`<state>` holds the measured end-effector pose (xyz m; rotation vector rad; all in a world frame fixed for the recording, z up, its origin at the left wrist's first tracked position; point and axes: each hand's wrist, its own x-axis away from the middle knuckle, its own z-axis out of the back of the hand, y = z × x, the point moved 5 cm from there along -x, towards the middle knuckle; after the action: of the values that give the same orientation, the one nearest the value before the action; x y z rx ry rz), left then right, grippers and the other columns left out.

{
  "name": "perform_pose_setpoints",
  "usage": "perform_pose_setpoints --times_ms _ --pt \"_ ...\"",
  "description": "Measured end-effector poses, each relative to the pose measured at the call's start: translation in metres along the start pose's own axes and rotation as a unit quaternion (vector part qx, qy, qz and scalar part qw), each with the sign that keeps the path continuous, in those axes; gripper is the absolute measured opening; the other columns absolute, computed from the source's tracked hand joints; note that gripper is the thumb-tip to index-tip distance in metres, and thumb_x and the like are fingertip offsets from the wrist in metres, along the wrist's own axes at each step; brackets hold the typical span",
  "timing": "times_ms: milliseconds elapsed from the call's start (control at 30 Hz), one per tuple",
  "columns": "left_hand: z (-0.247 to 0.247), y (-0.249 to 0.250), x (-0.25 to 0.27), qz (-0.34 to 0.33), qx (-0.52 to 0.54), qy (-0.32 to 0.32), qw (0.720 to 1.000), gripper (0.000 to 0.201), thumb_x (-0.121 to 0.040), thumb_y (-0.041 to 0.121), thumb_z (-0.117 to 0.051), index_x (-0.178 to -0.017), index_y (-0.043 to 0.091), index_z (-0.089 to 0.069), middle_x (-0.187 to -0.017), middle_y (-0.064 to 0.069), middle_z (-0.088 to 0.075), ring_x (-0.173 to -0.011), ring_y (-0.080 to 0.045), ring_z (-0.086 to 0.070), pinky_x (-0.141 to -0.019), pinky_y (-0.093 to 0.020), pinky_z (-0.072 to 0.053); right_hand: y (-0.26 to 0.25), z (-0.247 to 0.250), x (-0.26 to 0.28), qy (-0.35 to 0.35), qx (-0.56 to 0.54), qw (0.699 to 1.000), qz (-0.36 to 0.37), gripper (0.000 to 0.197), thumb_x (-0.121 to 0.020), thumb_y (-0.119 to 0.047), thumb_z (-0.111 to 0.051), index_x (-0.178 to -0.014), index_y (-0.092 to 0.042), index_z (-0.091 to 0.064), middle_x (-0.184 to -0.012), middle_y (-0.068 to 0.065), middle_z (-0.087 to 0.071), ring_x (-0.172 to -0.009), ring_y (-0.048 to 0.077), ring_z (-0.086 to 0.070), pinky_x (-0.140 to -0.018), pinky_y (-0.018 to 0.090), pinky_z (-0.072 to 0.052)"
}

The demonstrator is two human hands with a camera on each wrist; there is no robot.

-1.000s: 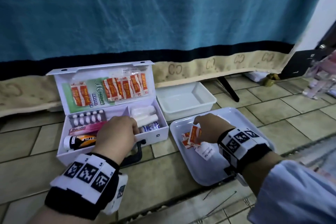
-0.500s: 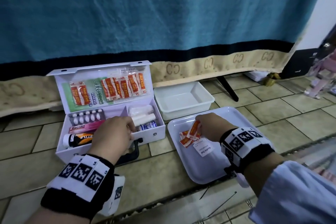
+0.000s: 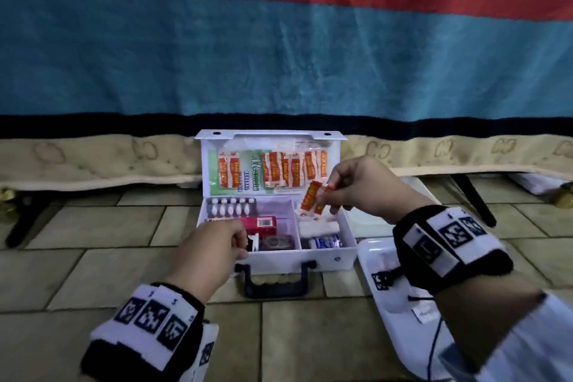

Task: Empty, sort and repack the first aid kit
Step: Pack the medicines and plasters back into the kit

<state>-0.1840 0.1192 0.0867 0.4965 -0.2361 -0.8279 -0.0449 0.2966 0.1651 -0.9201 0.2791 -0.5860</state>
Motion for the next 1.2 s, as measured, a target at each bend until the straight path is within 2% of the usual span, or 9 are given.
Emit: perform_pose_setpoints --times_ms 133,300,500,600,700,867,967,1067,1200 --pt "-0.004 -0.002 0.002 0.010 -0.011 0.035 0.999 0.037 -0.081 0.005 -0.057 -0.058 0.030 -0.043 -0.060 0.012 -0.052 -0.068 -0.006 -0.052 -0.061 -0.022 -0.041 -0.024 -0.046 -0.047 -0.006 -0.022 0.999 0.025 0.030 -0.076 0.010 -0.070 -0.066 -0.015 -0.056 -0.047 -0.002 -0.060 -0.036 0.006 -0.055 -0.037 0.018 -0.042" --pt "-0.002 -0.004 -0.003 0.019 -0.003 0.015 1.000 0.034 -0.079 0.013 -0.063 -0.055 0.029 -0.043 -0.068 0.009 -0.058 -0.074 -0.012 -0.058 -0.069 -0.026 -0.050 -0.042 -0.082 -0.086 -0.002 0.025 0.999 0.047 0.029 -0.087 -0.003 -0.062 -0.064 -0.020 -0.060 -0.064 0.009 -0.066 -0.049 0.013 -0.060 -0.055 0.029 -0.053" --pt "-0.003 -0.002 -0.002 0.007 -0.025 0.003 1.000 0.026 -0.079 0.005 -0.052 -0.084 0.029 -0.061 -0.092 0.001 -0.066 -0.088 -0.021 -0.064 -0.077 -0.036 -0.056 -0.061 -0.058 -0.116 0.144 0.003 0.986 0.083 0.018 -0.087 -0.014 -0.061 -0.072 -0.024 -0.058 -0.088 0.007 -0.073 -0.083 0.023 -0.070 -0.079 0.043 -0.057" --pt "-0.003 -0.003 -0.002 0.005 -0.022 0.002 1.000 0.029 -0.079 0.005 -0.050 -0.088 0.030 -0.061 -0.093 0.002 -0.067 -0.089 -0.021 -0.063 -0.076 -0.037 -0.056 -0.065 -0.054 -0.116 0.145 0.050 0.984 0.094 0.019 -0.089 -0.011 -0.061 -0.074 -0.023 -0.058 -0.089 0.006 -0.072 -0.080 0.019 -0.068 -0.074 0.033 -0.057" --pt "-0.003 -0.004 -0.003 -0.003 -0.027 -0.003 1.000 0.028 -0.080 0.004 -0.050 -0.090 0.028 -0.062 -0.094 0.002 -0.067 -0.091 -0.020 -0.062 -0.078 -0.036 -0.055 -0.072 -0.054 -0.113 0.128 0.142 0.974 0.125 0.006 -0.089 -0.012 -0.061 -0.089 -0.013 -0.067 -0.084 0.000 -0.067 -0.071 0.011 -0.059 -0.060 0.017 -0.045" --pt "-0.003 -0.004 -0.004 -0.013 -0.040 -0.003 0.999 0.024 -0.082 0.006 -0.052 -0.089 0.027 -0.061 -0.095 0.003 -0.068 -0.094 -0.017 -0.061 -0.079 -0.033 -0.053 -0.074 -0.041 -0.116 0.151 0.103 0.975 0.122 0.006 -0.090 -0.008 -0.057 -0.089 -0.013 -0.060 -0.090 0.009 -0.070 -0.083 0.023 -0.068 -0.078 0.037 -0.056" --pt "-0.003 -0.005 -0.004 -0.004 -0.029 0.004 1.000 0.021 -0.083 0.010 -0.056 -0.077 0.030 -0.054 -0.091 0.004 -0.067 -0.090 -0.016 -0.061 -0.077 -0.032 -0.053 -0.071 -0.045 -0.113 0.131 0.125 0.975 0.127 0.007 -0.090 -0.008 -0.057 -0.090 -0.013 -0.061 -0.087 0.006 -0.069 -0.074 0.017 -0.066 -0.066 0.031 -0.055" --pt "-0.004 -0.005 -0.005 -0.006 -0.028 0.009 1.000 0.022 -0.083 0.015 -0.059 -0.072 0.030 -0.047 -0.089 0.003 -0.065 -0.089 -0.017 -0.060 -0.074 -0.031 -0.051 -0.070 -0.052 -0.110 0.123 0.183 0.965 0.145 0.006 -0.091 -0.011 -0.057 -0.092 -0.013 -0.063 -0.079 -0.001 -0.063 -0.057 0.005 -0.052 -0.049 0.016 -0.038" --pt "-0.004 -0.005 -0.005 -0.003 -0.026 0.008 1.000 0.021 -0.084 0.018 -0.062 -0.072 0.030 -0.048 -0.089 0.004 -0.065 -0.089 -0.017 -0.059 -0.075 -0.032 -0.052 -0.070 -0.059 -0.112 0.106 0.267 0.945 0.159 0.010 -0.089 -0.011 -0.056 -0.092 -0.011 -0.065 -0.090 0.007 -0.066 -0.067 0.016 -0.053 -0.061 0.025 -0.039"
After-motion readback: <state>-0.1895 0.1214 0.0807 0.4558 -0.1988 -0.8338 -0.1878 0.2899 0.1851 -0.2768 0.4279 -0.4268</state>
